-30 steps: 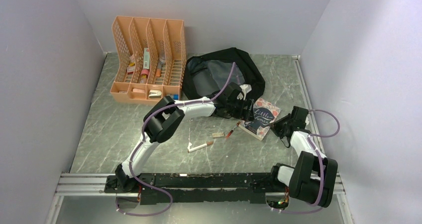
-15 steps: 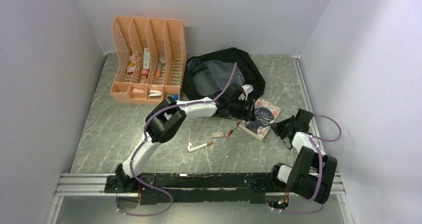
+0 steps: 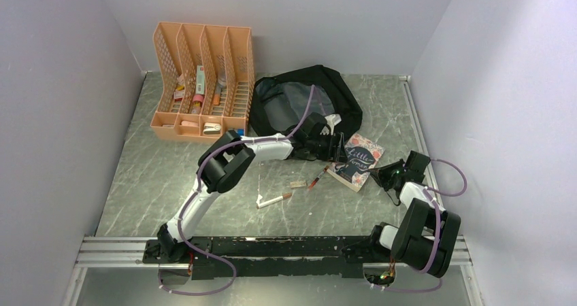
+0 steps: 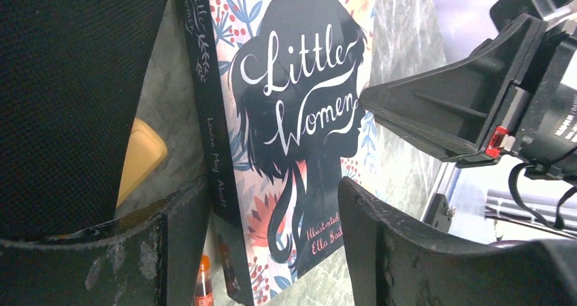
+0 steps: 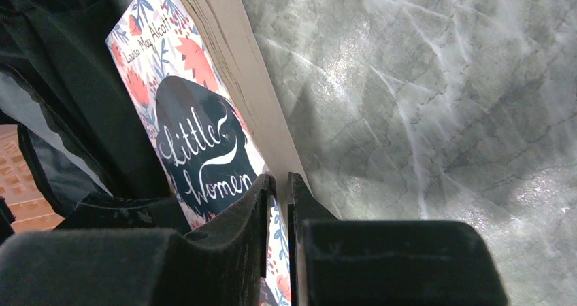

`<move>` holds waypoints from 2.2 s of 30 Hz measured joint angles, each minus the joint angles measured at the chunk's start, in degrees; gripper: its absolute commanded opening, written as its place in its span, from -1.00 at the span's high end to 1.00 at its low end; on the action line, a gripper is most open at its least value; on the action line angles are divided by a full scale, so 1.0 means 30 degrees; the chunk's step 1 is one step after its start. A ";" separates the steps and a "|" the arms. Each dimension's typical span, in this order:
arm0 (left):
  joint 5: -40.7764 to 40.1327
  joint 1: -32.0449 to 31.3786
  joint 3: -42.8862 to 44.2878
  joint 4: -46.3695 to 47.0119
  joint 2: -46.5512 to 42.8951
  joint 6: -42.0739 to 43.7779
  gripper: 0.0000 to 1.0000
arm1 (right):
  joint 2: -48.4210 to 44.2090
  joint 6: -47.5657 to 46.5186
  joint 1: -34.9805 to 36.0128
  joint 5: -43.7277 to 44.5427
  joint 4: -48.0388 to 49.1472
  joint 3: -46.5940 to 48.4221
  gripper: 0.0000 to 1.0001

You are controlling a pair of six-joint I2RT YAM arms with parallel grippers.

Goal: Pack the student bag
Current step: Pick up the book from the center of the board.

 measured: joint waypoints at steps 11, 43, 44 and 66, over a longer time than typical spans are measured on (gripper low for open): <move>0.1880 -0.0051 -0.0007 0.2878 0.1086 -0.2215 -0.11 | 0.0036 -0.0058 -0.0211 -0.0386 0.0539 -0.0248 1.00; 0.0459 0.0561 0.0867 -0.3949 -0.5530 0.3912 0.90 | -0.4772 -0.2237 -0.0415 -0.0874 -0.3548 0.6535 -0.27; 0.0372 0.1005 0.0750 -0.4124 -0.6258 0.4255 0.90 | -0.4728 -0.2339 -0.0415 -0.1355 -0.3315 0.6849 -0.28; 0.1792 0.6717 -0.6040 -0.8225 -1.7325 1.4644 0.90 | -0.2076 -0.6550 0.8684 -0.8145 0.7038 1.2094 -0.55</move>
